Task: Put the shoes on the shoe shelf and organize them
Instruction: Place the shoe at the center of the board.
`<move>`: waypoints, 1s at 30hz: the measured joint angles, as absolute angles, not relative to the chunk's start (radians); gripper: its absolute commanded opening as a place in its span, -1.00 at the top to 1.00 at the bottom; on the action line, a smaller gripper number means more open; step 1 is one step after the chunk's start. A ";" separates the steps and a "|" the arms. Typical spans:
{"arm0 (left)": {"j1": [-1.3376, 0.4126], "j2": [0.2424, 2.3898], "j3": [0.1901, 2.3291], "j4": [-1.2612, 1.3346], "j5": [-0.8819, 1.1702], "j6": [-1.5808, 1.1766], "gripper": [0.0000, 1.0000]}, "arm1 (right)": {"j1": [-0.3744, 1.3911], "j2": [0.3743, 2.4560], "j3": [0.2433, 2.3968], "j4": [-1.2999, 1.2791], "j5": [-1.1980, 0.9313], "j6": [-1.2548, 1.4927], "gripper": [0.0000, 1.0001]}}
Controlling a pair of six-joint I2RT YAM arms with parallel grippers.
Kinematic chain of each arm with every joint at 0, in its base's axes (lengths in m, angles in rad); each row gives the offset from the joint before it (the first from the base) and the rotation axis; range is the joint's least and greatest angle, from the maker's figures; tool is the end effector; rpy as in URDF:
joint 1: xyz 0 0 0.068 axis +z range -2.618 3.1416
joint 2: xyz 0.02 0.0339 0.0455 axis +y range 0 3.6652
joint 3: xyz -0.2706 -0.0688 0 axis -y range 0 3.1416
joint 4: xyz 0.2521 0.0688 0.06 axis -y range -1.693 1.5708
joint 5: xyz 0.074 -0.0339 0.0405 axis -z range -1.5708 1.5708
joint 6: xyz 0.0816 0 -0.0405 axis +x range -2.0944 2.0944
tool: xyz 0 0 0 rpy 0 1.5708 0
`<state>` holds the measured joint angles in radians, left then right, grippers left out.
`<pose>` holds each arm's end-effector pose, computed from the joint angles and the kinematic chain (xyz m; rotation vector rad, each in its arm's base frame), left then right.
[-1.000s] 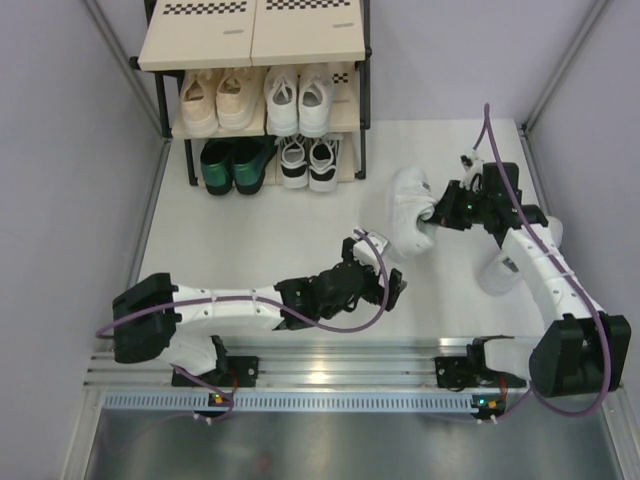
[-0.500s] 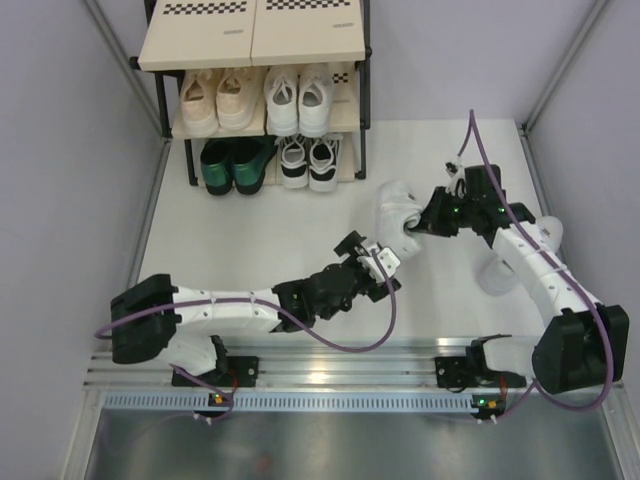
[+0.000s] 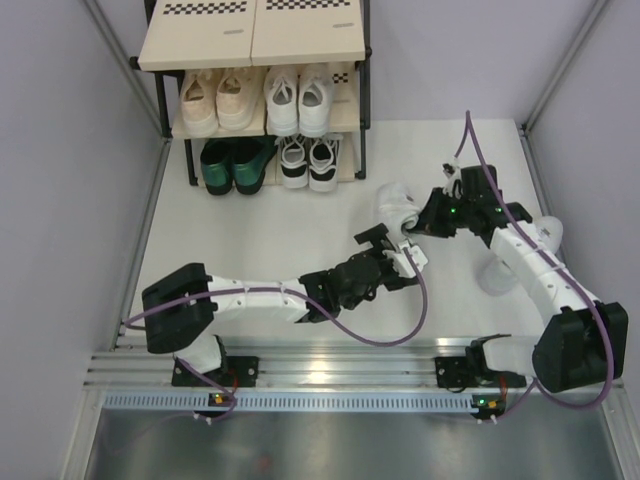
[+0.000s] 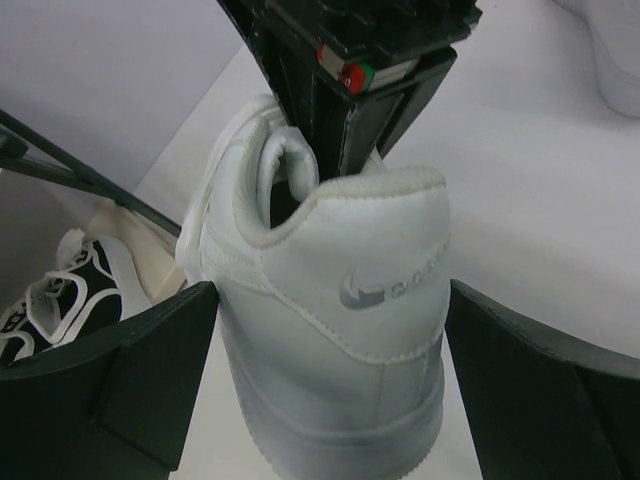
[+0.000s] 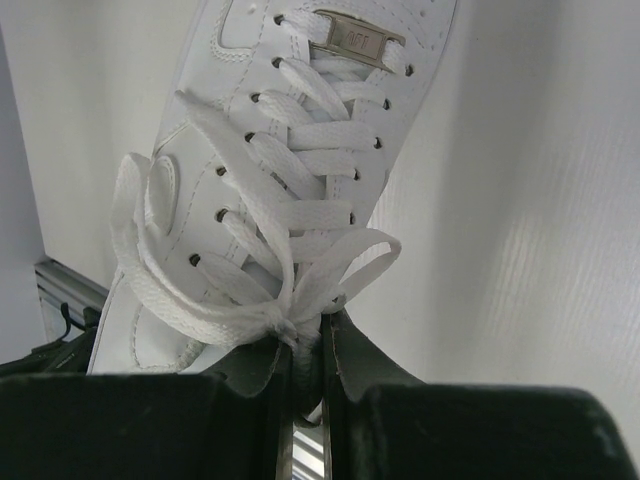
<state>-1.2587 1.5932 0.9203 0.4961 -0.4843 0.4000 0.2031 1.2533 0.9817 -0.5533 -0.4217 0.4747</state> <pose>0.1604 -0.3733 0.2481 1.0138 1.4038 -0.2101 0.2824 0.0923 0.2517 0.1285 2.4577 0.8141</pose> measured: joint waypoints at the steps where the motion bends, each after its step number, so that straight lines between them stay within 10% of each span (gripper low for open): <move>1: -1.257 1.599 0.931 0.498 -0.483 0.404 -0.96 | 0.210 1.253 0.982 -0.554 -0.421 0.474 1.00; 12: -1.233 1.663 1.016 0.506 -0.468 0.408 -0.51 | 0.227 1.253 0.981 -0.548 -0.400 0.470 1.00; 19: -1.202 1.663 1.015 0.505 -0.435 0.358 0.97 | 0.227 1.245 0.973 -0.517 -0.381 0.464 0.98; 30: -1.127 1.548 0.907 0.502 -0.297 0.165 1.00 | 0.260 1.237 0.969 -0.509 -0.401 0.425 0.61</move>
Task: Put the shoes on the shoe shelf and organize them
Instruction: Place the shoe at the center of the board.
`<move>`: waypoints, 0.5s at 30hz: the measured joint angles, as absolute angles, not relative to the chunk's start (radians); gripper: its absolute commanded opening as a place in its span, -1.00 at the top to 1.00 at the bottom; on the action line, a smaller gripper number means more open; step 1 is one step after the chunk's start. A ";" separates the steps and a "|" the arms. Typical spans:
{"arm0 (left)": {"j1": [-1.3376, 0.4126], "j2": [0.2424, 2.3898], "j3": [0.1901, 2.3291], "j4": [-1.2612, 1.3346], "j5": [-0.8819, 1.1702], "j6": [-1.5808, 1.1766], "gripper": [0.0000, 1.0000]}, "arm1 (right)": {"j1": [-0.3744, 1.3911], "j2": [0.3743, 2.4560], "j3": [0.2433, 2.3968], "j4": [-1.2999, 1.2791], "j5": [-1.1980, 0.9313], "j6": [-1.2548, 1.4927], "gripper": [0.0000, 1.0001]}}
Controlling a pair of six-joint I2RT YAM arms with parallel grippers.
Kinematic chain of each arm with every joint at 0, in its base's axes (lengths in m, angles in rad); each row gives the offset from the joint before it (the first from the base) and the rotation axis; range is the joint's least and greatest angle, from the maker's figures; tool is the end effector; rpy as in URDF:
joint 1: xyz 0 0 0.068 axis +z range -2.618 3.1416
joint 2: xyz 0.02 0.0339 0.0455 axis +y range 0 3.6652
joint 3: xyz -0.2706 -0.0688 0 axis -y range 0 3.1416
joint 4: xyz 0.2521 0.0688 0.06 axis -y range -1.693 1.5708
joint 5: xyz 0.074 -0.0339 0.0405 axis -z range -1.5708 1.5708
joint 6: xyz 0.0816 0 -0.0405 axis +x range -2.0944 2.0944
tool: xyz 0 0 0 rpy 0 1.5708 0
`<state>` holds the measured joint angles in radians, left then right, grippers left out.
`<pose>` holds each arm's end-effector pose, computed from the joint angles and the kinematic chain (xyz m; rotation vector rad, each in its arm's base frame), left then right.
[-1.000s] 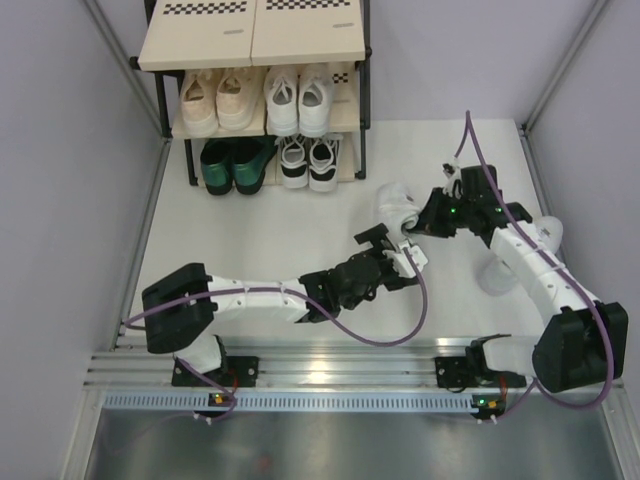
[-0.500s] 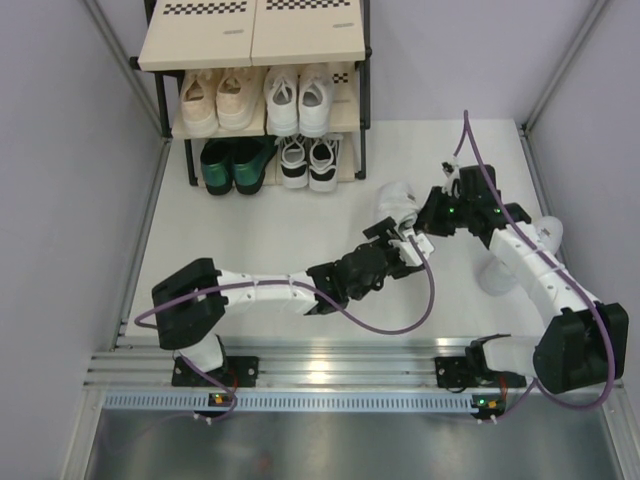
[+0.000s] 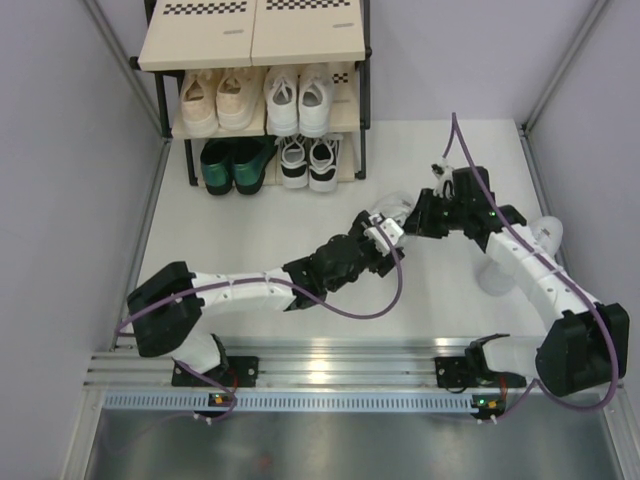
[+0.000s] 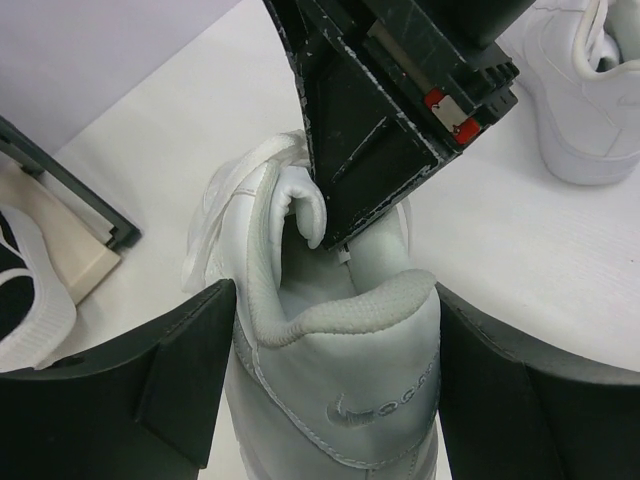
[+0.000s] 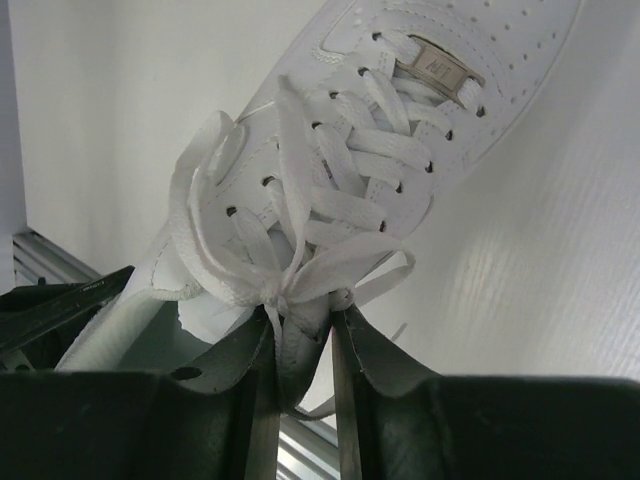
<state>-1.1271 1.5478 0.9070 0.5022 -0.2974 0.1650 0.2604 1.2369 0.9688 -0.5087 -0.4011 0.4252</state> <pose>0.1943 -0.3531 0.2604 0.8517 1.5000 -0.4615 0.2785 0.1072 0.2557 -0.0063 2.4135 0.7993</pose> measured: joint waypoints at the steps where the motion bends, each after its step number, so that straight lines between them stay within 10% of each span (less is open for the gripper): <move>1: -1.124 1.535 0.891 0.506 -0.287 0.149 1.00 | 0.265 1.237 0.967 -0.509 -0.410 0.421 0.63; 7: -1.119 1.506 0.774 0.614 -0.261 0.076 1.00 | 0.284 1.264 0.948 -0.523 -0.441 0.403 0.54; 15: -1.107 1.511 0.602 0.756 -0.270 -0.038 1.00 | 0.299 1.326 0.942 -0.508 -0.480 0.323 -0.14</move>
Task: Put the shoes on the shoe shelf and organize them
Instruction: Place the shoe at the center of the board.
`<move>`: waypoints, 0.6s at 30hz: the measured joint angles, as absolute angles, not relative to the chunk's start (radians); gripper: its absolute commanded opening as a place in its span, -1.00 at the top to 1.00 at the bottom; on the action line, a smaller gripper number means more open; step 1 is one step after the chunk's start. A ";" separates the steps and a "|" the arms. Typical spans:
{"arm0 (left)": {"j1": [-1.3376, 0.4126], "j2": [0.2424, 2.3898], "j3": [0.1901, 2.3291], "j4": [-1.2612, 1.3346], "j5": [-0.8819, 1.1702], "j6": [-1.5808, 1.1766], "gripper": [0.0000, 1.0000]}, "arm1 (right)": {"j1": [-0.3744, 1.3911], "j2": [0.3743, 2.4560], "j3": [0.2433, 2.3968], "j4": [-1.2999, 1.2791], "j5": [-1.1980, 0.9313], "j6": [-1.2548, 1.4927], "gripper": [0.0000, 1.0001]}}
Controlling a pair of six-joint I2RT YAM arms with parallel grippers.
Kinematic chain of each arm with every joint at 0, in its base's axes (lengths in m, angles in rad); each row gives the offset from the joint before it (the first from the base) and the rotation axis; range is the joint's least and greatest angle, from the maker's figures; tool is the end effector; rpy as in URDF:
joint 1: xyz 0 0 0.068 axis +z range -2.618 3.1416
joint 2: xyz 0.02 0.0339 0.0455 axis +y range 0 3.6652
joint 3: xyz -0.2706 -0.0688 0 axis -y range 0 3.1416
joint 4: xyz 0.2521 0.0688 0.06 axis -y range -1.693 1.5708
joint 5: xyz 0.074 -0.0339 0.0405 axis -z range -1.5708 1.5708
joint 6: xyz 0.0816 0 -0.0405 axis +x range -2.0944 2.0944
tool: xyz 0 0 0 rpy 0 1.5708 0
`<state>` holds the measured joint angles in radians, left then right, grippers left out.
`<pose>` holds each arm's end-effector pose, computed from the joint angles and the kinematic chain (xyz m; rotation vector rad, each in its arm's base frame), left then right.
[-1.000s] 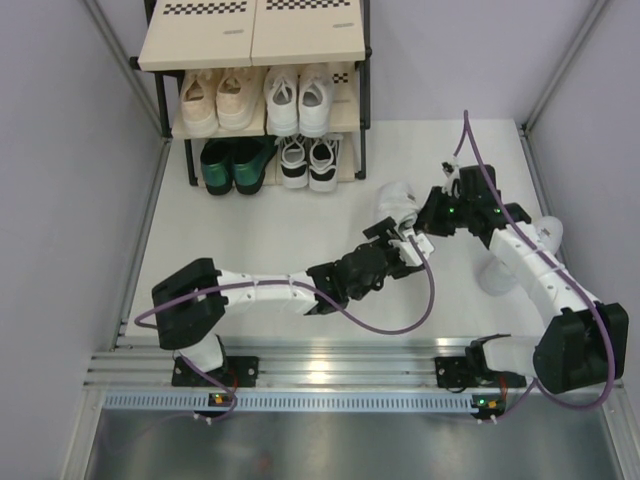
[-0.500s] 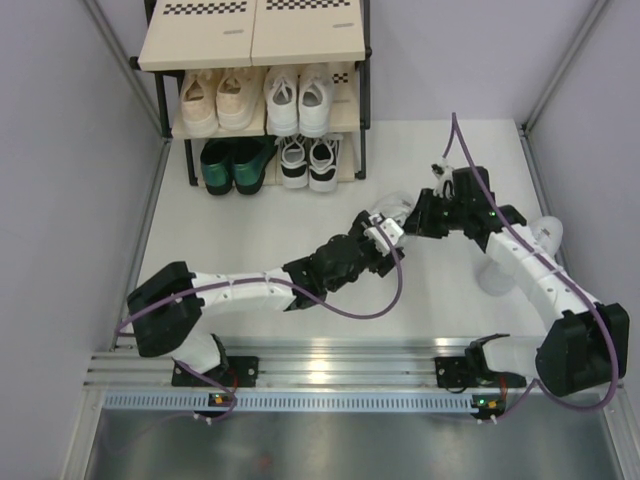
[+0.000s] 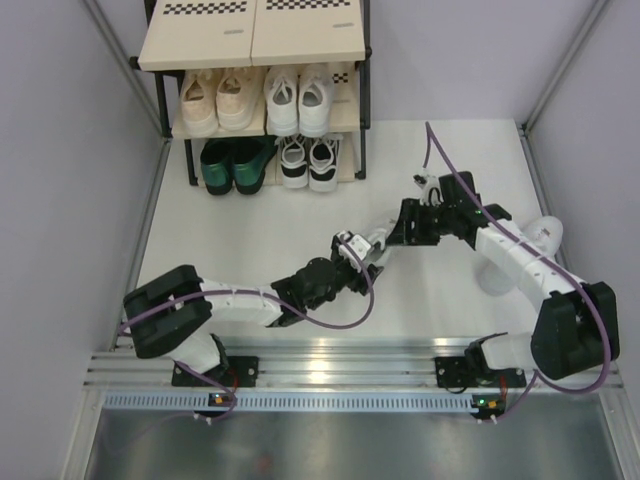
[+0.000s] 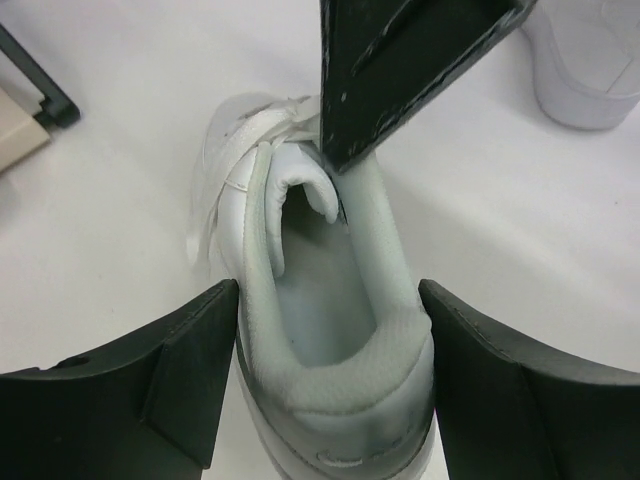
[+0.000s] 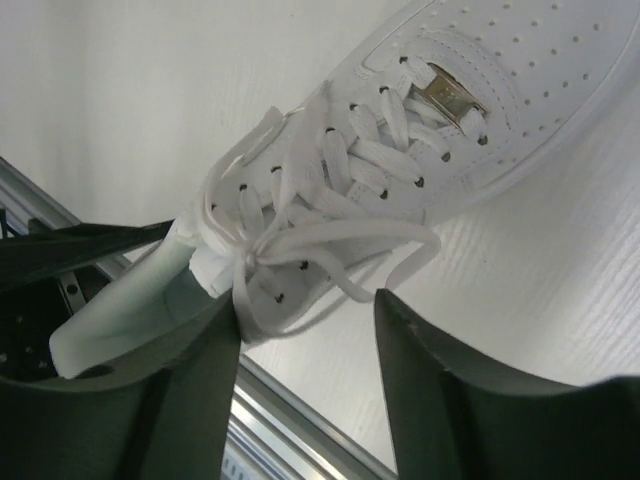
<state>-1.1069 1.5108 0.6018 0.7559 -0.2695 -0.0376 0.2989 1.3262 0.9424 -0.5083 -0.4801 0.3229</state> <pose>0.1791 -0.3095 0.1983 0.7149 1.6054 -0.6117 0.2781 0.1251 0.2233 -0.1866 2.5102 0.8552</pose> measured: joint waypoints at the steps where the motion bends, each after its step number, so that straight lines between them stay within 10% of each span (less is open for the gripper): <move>1: -1.106 1.517 0.585 0.770 -0.272 -0.052 1.00 | 0.299 1.326 0.942 -0.507 -0.480 0.307 -0.18; 11: -1.108 1.564 0.487 0.833 -0.304 -0.164 0.99 | 0.301 1.295 0.971 -0.598 -0.498 -0.079 -0.99; 13: -1.108 1.564 0.474 0.854 -0.314 -0.184 0.76 | 0.292 1.256 0.971 -0.631 -0.559 -0.186 -0.99; 18: -1.114 1.559 0.449 0.889 -0.354 -0.247 -0.57 | 0.244 1.145 0.970 -0.669 -0.652 -0.362 -0.99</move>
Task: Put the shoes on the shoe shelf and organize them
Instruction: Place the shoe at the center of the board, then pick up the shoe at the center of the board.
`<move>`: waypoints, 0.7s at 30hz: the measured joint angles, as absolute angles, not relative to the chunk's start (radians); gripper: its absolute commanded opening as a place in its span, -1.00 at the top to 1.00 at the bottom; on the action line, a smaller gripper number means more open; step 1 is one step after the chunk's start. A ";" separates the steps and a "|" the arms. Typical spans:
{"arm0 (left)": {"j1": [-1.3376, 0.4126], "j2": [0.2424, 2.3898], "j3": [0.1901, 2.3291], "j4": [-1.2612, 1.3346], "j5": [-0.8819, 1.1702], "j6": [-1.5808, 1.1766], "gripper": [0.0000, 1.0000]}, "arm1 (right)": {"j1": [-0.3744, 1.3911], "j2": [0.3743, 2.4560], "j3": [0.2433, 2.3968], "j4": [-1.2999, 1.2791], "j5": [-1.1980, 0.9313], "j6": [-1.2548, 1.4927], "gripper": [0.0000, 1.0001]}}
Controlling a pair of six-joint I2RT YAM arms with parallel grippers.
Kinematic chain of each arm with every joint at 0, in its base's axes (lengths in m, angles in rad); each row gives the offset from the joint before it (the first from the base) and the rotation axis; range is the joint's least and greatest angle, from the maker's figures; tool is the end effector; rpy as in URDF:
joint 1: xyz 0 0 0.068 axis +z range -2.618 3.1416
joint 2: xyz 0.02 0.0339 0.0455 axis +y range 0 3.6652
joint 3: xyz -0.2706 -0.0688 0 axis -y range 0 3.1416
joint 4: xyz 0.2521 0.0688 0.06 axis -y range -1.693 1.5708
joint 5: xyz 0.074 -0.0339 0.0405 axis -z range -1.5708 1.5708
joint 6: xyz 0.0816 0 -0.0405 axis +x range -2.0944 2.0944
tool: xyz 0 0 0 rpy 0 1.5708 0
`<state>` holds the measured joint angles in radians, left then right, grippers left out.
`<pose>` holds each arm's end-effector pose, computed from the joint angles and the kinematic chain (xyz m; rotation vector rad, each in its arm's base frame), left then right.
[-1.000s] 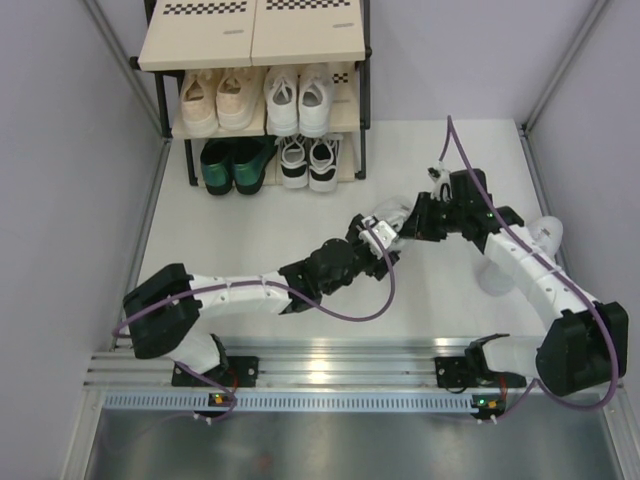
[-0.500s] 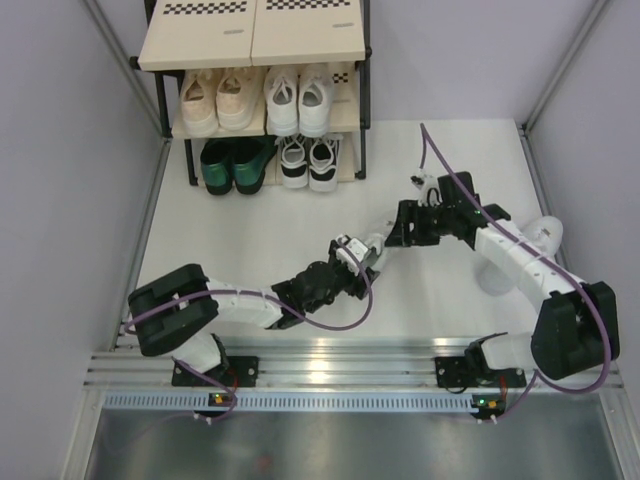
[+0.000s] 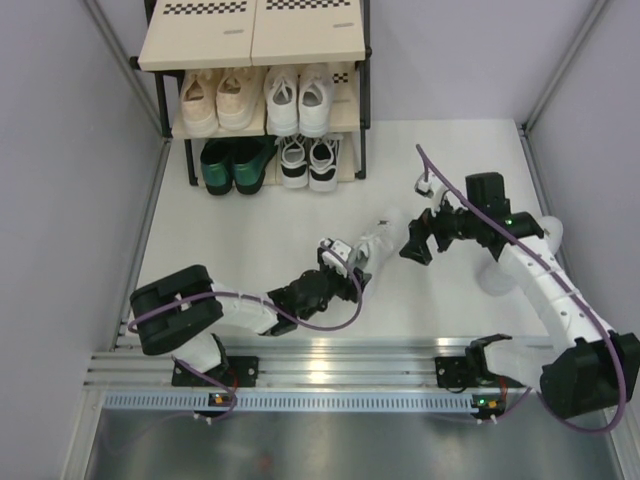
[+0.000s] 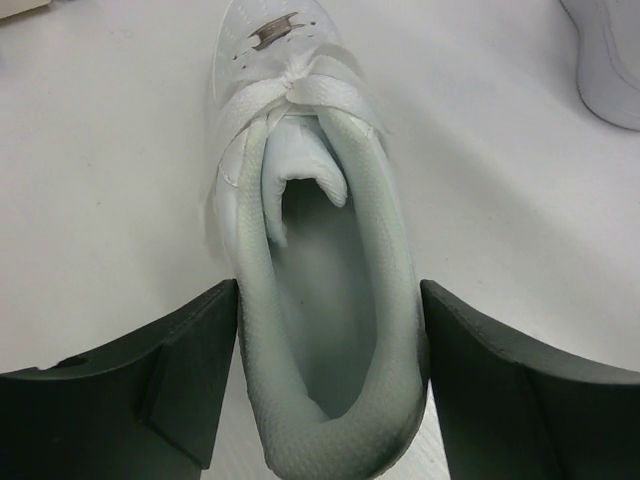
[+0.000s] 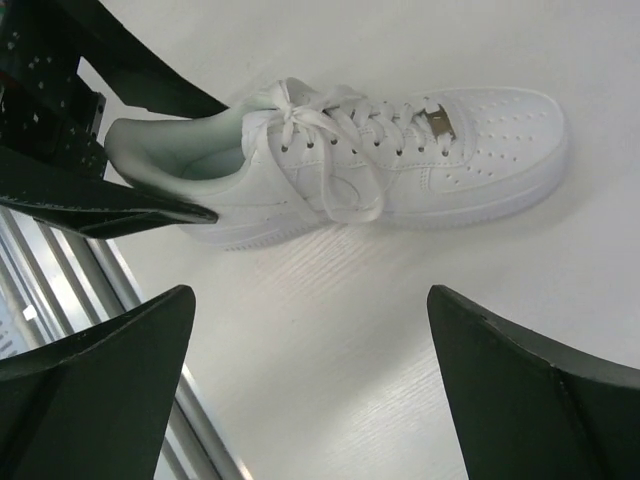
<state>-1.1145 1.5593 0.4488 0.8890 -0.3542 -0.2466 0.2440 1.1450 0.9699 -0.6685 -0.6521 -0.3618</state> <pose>0.1706 -0.2833 0.1518 0.5255 1.7498 -0.6586 0.2396 0.1107 0.2714 -0.9639 2.0970 0.7214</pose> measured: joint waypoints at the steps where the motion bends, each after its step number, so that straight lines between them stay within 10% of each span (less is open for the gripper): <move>1: -1.115 1.555 0.446 0.889 -0.360 -0.258 -0.71 | 0.233 1.128 0.969 -0.669 -0.663 -0.381 -0.99; 21: -1.128 1.514 0.648 0.453 -0.425 -0.417 -0.83 | -0.051 1.114 0.897 -0.682 -0.909 -0.498 -0.99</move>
<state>-1.1278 1.5143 0.6479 0.4534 -0.4248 -0.4168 -0.0513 1.1137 0.8970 -0.6819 -0.9092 -0.4984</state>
